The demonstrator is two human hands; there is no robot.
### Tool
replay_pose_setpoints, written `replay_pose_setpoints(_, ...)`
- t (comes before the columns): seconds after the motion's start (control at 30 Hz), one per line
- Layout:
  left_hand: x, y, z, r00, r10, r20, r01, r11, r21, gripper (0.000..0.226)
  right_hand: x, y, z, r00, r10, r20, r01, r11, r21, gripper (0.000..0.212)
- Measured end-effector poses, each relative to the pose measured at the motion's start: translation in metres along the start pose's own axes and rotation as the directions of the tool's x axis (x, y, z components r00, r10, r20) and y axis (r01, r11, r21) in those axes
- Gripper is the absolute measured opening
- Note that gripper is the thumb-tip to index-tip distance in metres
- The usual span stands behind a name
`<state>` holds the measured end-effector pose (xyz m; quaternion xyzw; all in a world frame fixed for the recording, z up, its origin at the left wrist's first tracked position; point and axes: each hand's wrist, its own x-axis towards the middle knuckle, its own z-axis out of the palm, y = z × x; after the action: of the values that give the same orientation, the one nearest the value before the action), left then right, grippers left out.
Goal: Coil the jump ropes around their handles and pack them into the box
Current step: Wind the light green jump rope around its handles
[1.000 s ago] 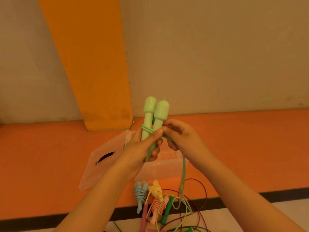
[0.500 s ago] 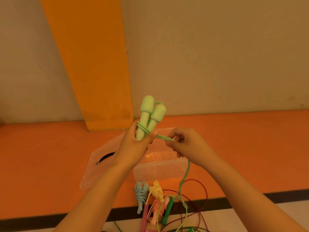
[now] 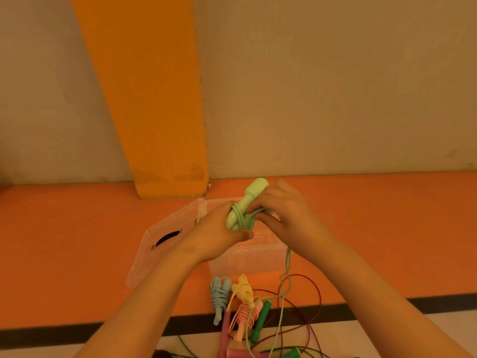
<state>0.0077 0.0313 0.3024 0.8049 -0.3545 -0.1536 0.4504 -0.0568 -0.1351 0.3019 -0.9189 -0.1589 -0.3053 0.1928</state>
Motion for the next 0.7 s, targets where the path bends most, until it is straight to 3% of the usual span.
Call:
replay_pose_setpoints(0.13, -0.001, -0.006, -0.003, 0.998, -0.052, 0.045, 0.051, 0.998, 0.025, 0.043, 0.001, -0.004, 0.001, 0.999, 0.026, 0.025, -0.027, 0.999, 0.031, 0.010)
replay_pose_setpoints(0.37, -0.006, -0.004, -0.005, 0.990, -0.048, 0.135, 0.046, 0.999, 0.021, 0.023, 0.003, -0.008, 0.003, 0.997, 0.005, 0.074, -0.012, 0.995, 0.095, 0.011)
replay_pose_setpoints(0.57, -0.009, 0.000, -0.001, 0.987, -0.073, 0.146, 0.073, 0.997, 0.003, 0.028, 0.002, -0.010, 0.000, 0.996, 0.024, 0.092, -0.035, 0.992, 0.124, 0.012)
replay_pose_setpoints(0.7, -0.006, 0.001, -0.001, 0.993, -0.089, 0.083, 0.090, 0.996, -0.004, 0.016, 0.005, -0.011, -0.007, 0.985, 0.136, 0.103, -0.152, 0.974, 0.167, 0.017)
